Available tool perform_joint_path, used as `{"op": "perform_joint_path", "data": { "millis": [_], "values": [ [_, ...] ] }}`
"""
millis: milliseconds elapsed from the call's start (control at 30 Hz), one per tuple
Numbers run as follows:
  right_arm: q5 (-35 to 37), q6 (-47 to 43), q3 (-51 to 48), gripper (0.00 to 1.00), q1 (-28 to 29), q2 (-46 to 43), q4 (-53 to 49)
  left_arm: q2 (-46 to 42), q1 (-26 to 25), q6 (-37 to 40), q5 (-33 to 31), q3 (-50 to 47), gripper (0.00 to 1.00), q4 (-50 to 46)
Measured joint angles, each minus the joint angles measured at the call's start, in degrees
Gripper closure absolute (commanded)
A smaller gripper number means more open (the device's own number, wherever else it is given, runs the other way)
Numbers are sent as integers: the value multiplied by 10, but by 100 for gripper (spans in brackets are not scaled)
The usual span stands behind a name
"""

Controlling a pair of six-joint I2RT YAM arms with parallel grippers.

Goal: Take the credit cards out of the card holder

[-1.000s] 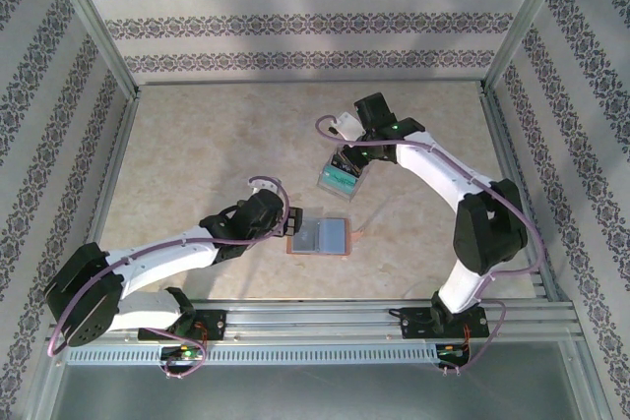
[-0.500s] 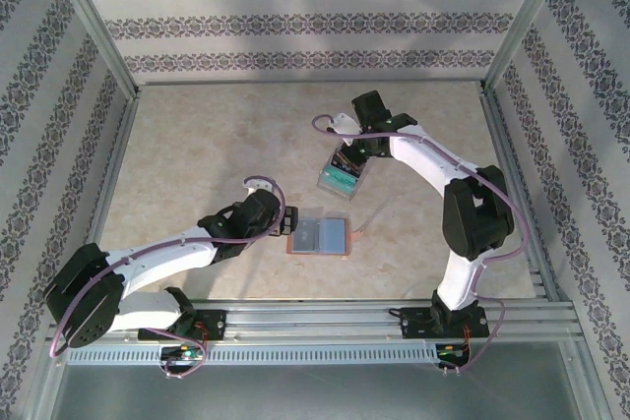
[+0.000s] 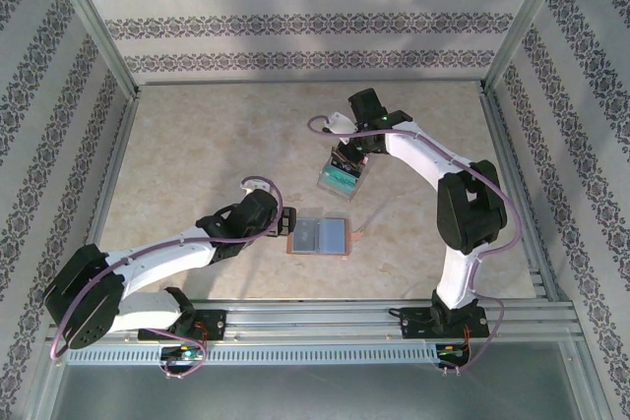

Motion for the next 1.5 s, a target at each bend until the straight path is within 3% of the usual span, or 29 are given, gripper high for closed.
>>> {"op": "perform_joint_path", "data": {
  "millis": [633,933,1333,1467,1500],
  "values": [
    [0,-16,-17,96,0,3,1,-2,9,-5,16,-2,1,0],
    [0,-10,-26,71,-3,3,5,-2,10,-7,23,-2,1,0],
    [11,52,-71,63,13,-64,22,-13,15,-9,23,-2,1,0],
    [41,111,-74,55,47,-106,21,-19,21,-14,10,-3,1,0],
    [50,131,-75,49,59,-115,19,-23,22,-16,6,-4,1,0]
  ]
}}
